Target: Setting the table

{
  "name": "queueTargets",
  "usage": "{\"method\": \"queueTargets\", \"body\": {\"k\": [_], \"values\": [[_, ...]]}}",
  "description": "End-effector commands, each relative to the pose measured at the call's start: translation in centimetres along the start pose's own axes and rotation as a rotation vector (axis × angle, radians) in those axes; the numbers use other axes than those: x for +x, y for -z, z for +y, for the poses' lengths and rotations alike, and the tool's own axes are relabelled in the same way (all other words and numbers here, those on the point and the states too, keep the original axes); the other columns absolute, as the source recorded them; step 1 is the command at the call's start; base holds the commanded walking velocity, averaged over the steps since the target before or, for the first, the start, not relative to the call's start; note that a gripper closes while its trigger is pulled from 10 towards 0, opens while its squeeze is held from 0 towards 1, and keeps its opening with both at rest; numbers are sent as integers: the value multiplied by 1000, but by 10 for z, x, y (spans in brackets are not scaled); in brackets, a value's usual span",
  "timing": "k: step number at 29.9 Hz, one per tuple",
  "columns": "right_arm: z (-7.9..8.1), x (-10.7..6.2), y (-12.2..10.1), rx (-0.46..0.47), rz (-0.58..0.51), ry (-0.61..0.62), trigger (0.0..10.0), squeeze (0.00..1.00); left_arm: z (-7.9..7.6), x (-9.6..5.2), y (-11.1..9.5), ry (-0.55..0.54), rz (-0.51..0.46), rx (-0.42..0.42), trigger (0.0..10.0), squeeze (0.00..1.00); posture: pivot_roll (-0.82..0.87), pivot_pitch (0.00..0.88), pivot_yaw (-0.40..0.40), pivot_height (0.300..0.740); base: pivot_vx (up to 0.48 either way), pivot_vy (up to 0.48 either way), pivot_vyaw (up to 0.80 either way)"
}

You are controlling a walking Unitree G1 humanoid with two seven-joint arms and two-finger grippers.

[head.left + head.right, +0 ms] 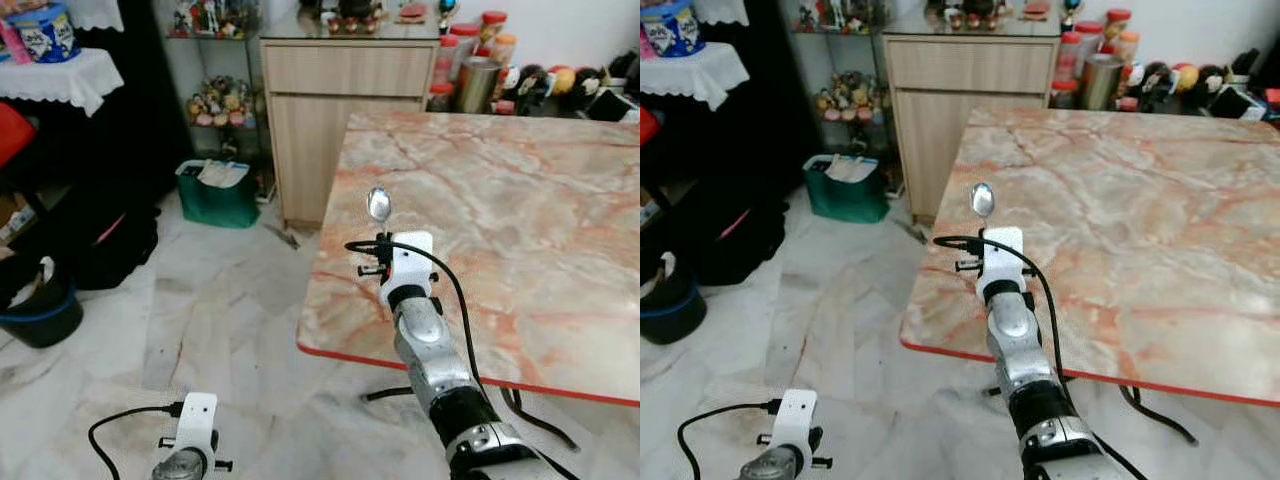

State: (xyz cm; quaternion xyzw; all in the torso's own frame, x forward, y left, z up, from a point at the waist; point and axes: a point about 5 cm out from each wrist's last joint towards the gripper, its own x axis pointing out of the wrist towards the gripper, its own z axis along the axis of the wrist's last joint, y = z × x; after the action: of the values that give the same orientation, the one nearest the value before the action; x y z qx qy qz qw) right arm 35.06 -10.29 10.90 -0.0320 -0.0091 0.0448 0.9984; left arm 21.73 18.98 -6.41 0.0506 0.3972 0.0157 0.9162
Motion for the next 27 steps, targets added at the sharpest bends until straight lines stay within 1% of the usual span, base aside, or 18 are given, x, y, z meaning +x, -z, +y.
{"method": "queueTargets", "body": {"k": [1, 5, 11, 19, 27], "values": [[2, 3, -11, -12, -41, -14, 10000, 0, 1, 0, -1, -8, -6, -1, 10000, 0, -37, 0, 16, 740, 0, -315, 0], [5, 3, -15, -36, -69, -27, 10000, 0, 0, 0, -1, -8, -6, -3, 10000, 0, -36, 0, 16, 740, 0, -310, 0], [7, 3, -21, -45, -95, -36, 10000, 0, 0, 0, -1, -8, -7, -4, 10000, 0, -36, 0, 16, 740, 0, -328, 0], [7, 3, -26, -29, -112, -38, 10000, 0, 0, 0, -1, -6, -8, -6, 10000, 0, -38, 0, 14, 740, 0, -339, 0], [9, 2, -30, -23, -129, -44, 10000, 0, -1, 0, -1, -3, -8, -13, 10000, 0, -39, 0, 13, 740, 0, -430, 0]]}}
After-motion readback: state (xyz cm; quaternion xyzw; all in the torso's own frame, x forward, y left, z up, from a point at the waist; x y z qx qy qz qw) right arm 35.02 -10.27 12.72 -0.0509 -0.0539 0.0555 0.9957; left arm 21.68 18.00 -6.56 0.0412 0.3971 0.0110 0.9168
